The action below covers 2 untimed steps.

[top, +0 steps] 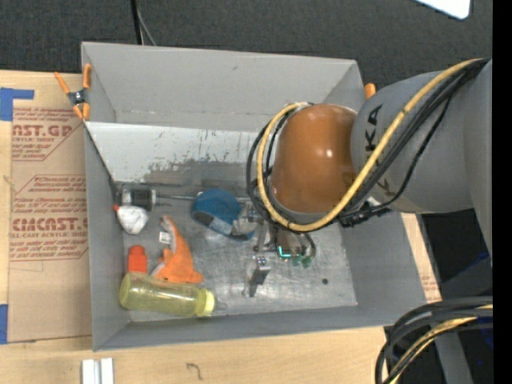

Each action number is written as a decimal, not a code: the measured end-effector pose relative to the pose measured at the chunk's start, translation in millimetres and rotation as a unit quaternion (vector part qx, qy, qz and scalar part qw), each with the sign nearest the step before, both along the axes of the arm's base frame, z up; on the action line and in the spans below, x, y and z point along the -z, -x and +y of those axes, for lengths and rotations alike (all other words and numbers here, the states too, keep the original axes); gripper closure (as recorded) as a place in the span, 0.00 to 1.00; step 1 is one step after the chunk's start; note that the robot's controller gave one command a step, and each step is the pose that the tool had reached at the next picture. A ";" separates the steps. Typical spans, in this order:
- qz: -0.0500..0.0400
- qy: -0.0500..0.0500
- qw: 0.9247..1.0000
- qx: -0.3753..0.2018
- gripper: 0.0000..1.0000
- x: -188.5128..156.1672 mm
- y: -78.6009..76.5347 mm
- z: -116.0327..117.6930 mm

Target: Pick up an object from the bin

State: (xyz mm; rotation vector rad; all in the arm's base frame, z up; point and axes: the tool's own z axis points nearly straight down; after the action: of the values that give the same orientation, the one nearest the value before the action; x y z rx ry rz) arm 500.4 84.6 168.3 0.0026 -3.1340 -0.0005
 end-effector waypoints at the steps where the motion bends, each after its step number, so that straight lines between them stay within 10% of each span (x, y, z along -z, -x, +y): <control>1: -0.004 0.000 1.000 0.001 0.00 -4.2 -1.9 -0.5; 2: -0.005 0.000 0.997 -0.072 0.00 33.5 -5.4 43.3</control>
Offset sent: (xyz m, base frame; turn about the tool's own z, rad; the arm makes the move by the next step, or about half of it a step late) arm 0.0088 0.1177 -0.0983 -0.3906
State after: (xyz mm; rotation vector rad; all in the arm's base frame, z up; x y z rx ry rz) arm 505.7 127.9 134.8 0.2304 -3.1357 -0.0003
